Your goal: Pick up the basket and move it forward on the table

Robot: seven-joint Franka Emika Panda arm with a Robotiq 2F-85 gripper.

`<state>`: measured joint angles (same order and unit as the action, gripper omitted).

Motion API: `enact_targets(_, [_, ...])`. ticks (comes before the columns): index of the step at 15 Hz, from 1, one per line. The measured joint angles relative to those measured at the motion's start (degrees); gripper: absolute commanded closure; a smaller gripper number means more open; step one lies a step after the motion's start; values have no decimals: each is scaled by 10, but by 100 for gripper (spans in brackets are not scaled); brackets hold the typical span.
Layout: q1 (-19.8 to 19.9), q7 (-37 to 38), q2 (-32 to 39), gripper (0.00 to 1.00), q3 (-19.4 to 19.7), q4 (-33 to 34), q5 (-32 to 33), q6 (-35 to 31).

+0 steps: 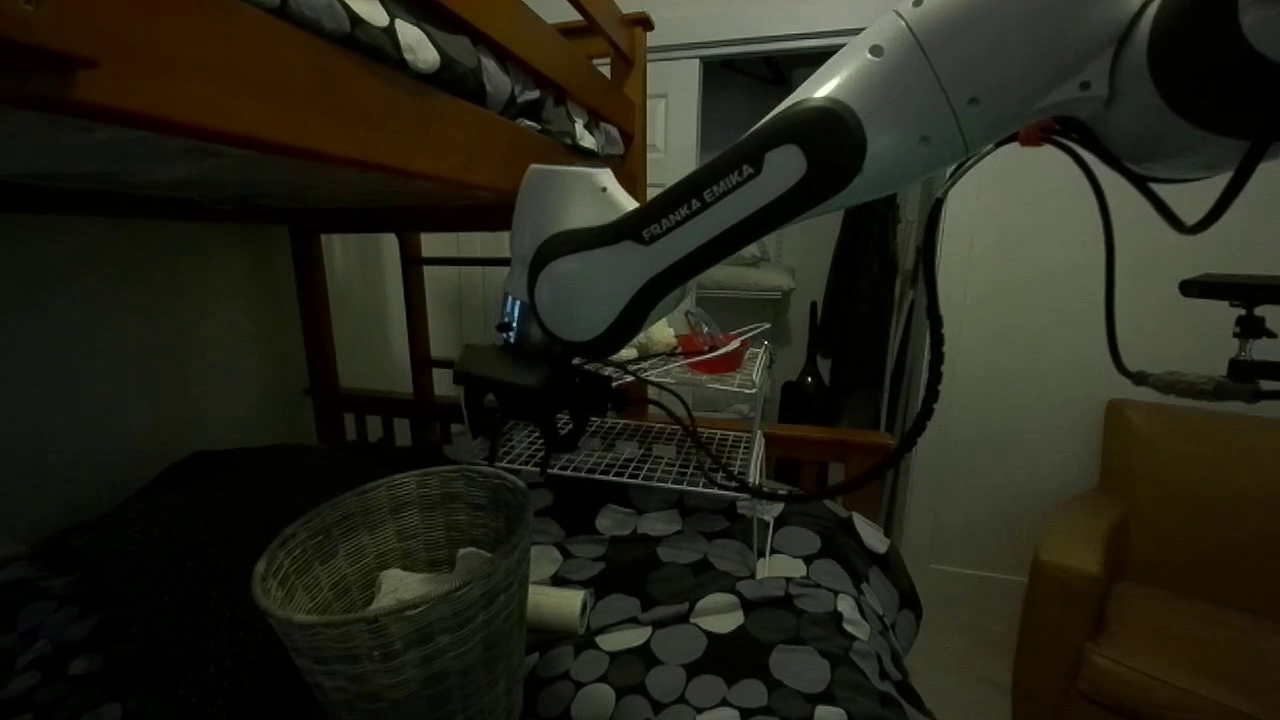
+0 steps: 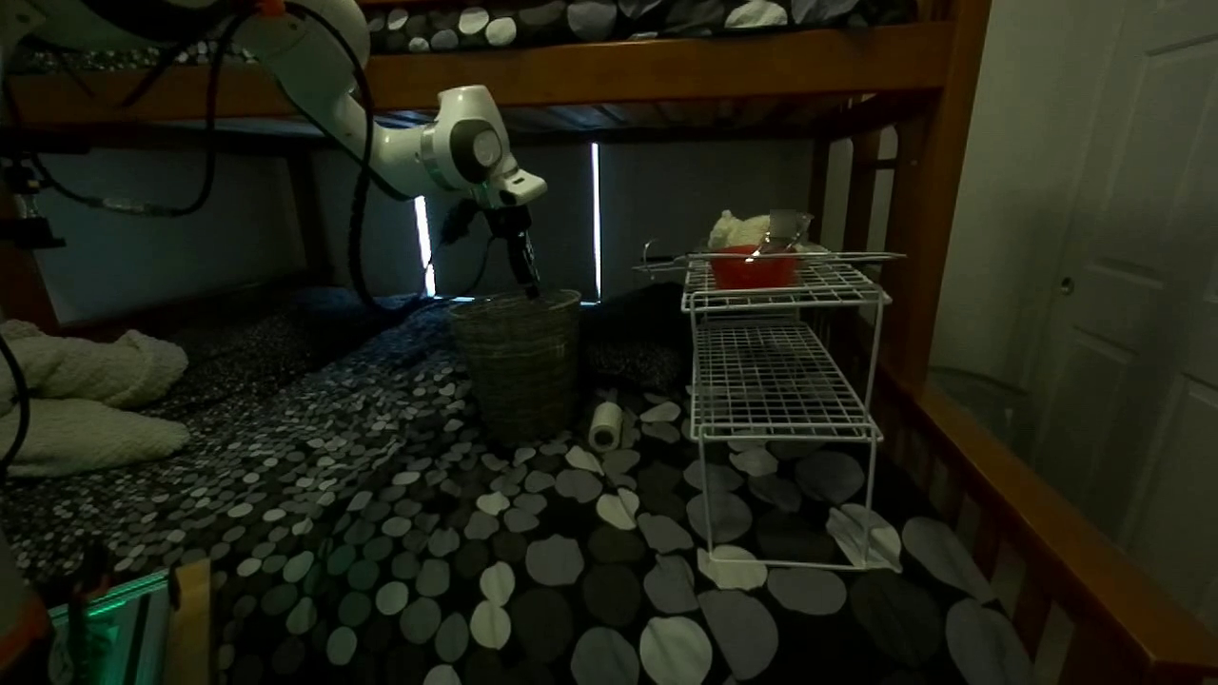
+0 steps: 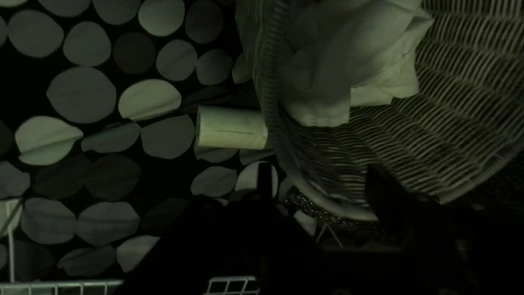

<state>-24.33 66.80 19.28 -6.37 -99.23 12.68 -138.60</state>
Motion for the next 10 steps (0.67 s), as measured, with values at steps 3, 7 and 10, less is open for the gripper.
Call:
enact_targets(3, [43,-135,-73,0,-31,-77,-44,-19])
enact_targets(7, [81,-313,-171,0,-66,-196,-149,-18])
enact_targets(10, [89,-373,-254,0,-65,-280,-191,7])
